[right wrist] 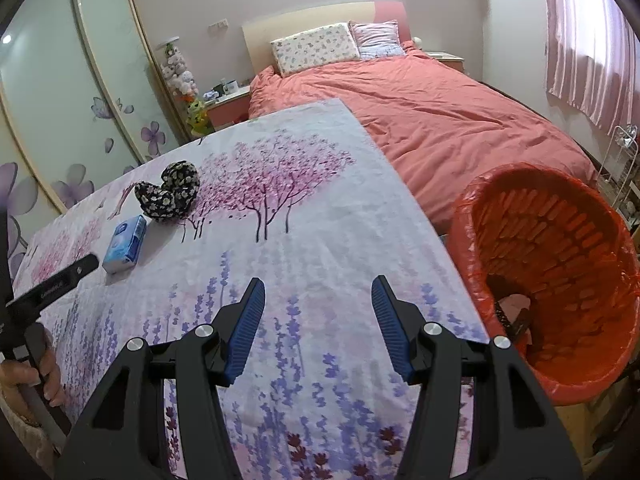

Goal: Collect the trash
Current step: 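Return to the bed and grasp the blue Vinda tissue packet with the left tool, then grasp the black floral cloth with the right tool while the left tool holds the packet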

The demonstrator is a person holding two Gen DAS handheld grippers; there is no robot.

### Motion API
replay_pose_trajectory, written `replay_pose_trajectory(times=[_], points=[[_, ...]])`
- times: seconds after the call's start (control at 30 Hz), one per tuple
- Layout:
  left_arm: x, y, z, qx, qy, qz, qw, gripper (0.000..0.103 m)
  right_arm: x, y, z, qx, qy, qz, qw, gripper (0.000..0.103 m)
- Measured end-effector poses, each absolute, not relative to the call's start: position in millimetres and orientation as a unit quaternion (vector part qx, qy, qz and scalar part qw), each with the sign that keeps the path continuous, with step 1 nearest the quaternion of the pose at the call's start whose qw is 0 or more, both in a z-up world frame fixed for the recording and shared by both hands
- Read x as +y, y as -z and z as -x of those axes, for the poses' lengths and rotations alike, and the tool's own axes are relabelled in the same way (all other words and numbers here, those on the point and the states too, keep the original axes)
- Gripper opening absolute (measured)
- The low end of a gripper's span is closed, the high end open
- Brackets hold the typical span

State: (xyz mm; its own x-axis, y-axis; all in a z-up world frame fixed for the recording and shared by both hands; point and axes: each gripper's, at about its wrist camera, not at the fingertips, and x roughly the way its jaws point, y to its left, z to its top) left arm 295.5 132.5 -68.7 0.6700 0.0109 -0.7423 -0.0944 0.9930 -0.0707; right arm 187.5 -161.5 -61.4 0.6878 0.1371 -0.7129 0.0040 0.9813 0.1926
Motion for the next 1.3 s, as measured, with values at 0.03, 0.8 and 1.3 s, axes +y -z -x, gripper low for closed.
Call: replay_pose_trajectory(times=[0.03,0.8,1.3], points=[[126,69,-302,0.408,-0.025,0.050,0.911,0.078,-160,62,-187,0.394,-0.038,-0.087,0.914,0.056],[193,92,-311,0.441,-0.134,0.000,0.887,0.053,-135,74,-193,0.416,-0.055,-0.064,0.905,0.056],[225,93,-305,0.439,-0.121,0.051,0.889,0.055,-30,55,-250,0.405,-0.120,-0.062,0.905,0.056]])
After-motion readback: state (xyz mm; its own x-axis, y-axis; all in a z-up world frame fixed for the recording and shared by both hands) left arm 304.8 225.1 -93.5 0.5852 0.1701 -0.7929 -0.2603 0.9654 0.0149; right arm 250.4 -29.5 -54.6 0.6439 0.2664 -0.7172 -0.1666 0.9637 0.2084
